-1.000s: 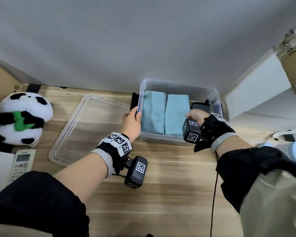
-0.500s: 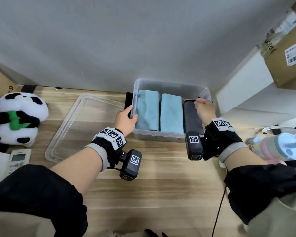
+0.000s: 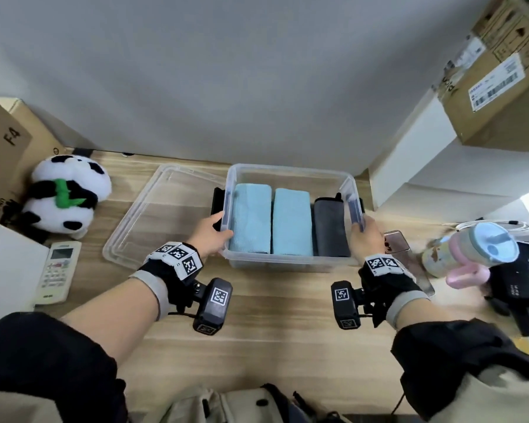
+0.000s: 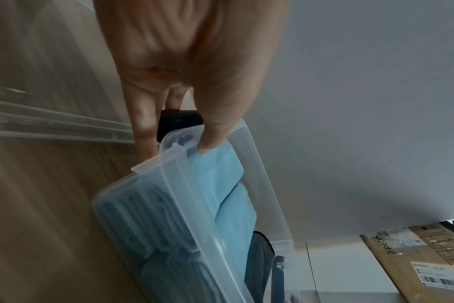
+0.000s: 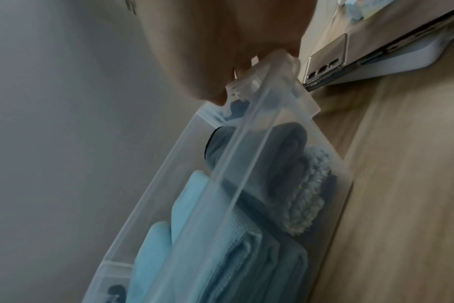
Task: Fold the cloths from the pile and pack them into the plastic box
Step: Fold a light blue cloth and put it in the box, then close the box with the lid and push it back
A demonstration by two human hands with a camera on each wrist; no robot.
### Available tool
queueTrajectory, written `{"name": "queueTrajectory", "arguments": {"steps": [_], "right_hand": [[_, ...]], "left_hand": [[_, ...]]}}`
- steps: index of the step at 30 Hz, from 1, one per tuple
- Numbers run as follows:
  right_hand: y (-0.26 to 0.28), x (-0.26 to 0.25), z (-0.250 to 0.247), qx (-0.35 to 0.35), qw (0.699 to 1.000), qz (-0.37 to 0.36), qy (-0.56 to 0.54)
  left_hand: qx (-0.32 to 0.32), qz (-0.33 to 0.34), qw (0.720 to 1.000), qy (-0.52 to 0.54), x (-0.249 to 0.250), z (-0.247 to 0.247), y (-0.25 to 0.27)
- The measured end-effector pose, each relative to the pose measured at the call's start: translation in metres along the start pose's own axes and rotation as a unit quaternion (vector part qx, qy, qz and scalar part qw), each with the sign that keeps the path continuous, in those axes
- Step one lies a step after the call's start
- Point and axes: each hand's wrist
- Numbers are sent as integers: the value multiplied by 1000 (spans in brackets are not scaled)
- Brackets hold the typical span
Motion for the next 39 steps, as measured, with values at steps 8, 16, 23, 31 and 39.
{"name": "queueTrajectory", "arguments": {"steps": [8,16,23,31,39], "right_hand": [[48,10,4,-21,999,16,-32],[82,16,13,-5,1000,6,-5],[91,6,6,11,1000,-14,26],[113,-41,15,-7,993,-91,-79],[115,-67,49,-190,973,7,-134]], "left_hand": [[24,-28,999,23,-42,-13,38],[49,-36,998,19,-66,-19,64],[120,-18,990,66,-67,-27,77],[140,-216,966,17,-115,-56,40],[62,-280,958,-8,-142,-65,-1]]}}
Point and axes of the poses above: each hand's wrist, its own y-axis away from the middle knuckle, its own z-axis out of the palm, x = y × z, and after that the axes turned 4 degrees about x, right-handed
